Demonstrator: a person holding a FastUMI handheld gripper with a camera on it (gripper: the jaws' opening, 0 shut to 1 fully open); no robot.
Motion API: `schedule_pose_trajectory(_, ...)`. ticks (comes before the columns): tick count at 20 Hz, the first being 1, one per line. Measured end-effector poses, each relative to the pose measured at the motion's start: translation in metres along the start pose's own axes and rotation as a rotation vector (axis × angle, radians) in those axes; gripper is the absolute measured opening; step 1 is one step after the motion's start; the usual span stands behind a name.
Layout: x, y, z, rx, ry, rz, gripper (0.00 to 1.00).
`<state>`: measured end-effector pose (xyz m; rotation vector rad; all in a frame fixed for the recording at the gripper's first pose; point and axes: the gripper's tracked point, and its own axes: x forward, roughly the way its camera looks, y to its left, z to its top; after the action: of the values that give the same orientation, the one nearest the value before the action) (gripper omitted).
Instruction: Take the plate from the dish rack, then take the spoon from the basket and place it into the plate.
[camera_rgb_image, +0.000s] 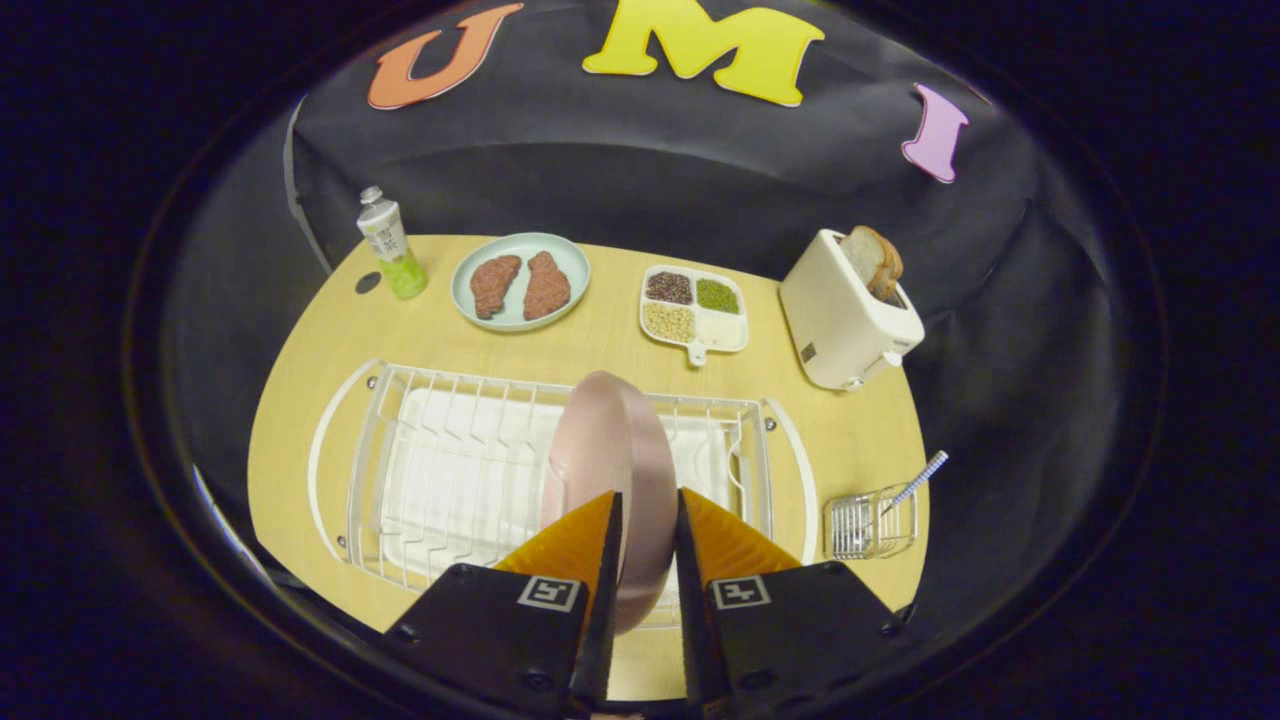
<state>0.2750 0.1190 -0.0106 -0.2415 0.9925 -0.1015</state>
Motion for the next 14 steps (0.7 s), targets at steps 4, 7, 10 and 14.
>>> schedule_pose_trajectory(4, -0.006, 0.000, 0.001, 0.026, -0.045, -0.130, 0.27)
schedule_pose_trajectory(7, -0.009, 0.009, 0.002, 0.055, -0.095, -0.181, 0.22)
schedule_pose_trajectory(10, -0.009, 0.010, 0.002, 0.041, -0.119, -0.229, 0.20)
schedule_pose_trajectory(14, -0.014, 0.004, 0.000, 0.070, -0.127, -0.280, 0.15)
